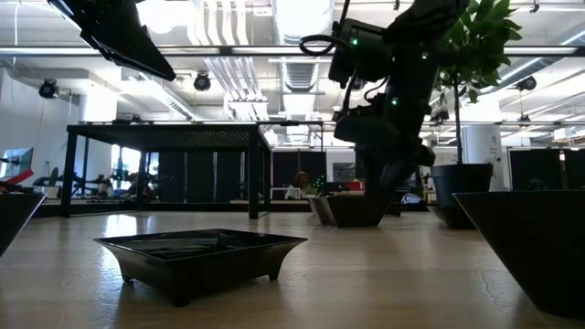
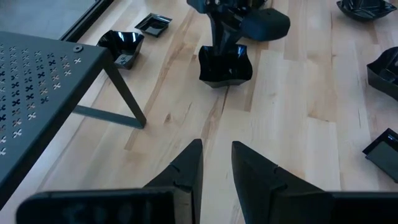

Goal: Pick & Place Mini shaped plates
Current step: Put the distorted square plate on the shelf

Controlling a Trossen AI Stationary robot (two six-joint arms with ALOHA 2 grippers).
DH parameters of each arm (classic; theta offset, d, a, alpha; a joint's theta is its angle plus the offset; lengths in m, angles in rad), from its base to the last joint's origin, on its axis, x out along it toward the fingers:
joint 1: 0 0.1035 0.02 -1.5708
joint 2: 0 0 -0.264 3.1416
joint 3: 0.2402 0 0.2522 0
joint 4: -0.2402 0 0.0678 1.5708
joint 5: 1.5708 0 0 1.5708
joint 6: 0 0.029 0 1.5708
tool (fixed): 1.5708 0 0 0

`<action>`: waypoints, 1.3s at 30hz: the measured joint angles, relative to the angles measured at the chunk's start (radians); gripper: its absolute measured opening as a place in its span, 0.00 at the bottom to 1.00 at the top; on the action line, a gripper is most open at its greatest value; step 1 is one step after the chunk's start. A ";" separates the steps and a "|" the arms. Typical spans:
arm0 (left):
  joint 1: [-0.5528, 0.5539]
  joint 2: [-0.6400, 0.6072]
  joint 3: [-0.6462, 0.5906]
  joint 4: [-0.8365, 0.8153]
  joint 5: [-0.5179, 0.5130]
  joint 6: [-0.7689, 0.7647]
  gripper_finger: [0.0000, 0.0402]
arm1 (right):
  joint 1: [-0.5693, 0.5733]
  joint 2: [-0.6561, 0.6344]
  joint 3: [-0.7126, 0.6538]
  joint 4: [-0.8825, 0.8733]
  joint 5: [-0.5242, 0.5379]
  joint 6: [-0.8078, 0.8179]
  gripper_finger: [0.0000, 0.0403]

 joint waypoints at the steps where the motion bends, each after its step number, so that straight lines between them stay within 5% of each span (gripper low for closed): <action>1: 0.000 0.000 0.000 0.000 0.000 0.000 0.19 | 0.000 0.000 -0.003 0.000 0.000 -0.009 0.16; 8: 0.000 0.000 0.000 0.000 0.000 0.000 0.19 | 0.000 -0.002 -0.023 0.009 0.004 -0.017 0.04; 19: 0.000 0.000 0.000 0.018 0.001 0.004 0.19 | 0.003 -0.030 0.020 -0.005 0.074 -0.094 0.02; 32: 0.001 0.038 -0.002 0.361 0.002 0.351 0.19 | 0.074 -0.165 0.074 -0.018 0.240 -0.139 0.02; 39: 0.012 0.104 0.004 0.435 -0.001 0.396 0.20 | 0.110 -0.208 0.115 -0.037 0.333 -0.174 0.02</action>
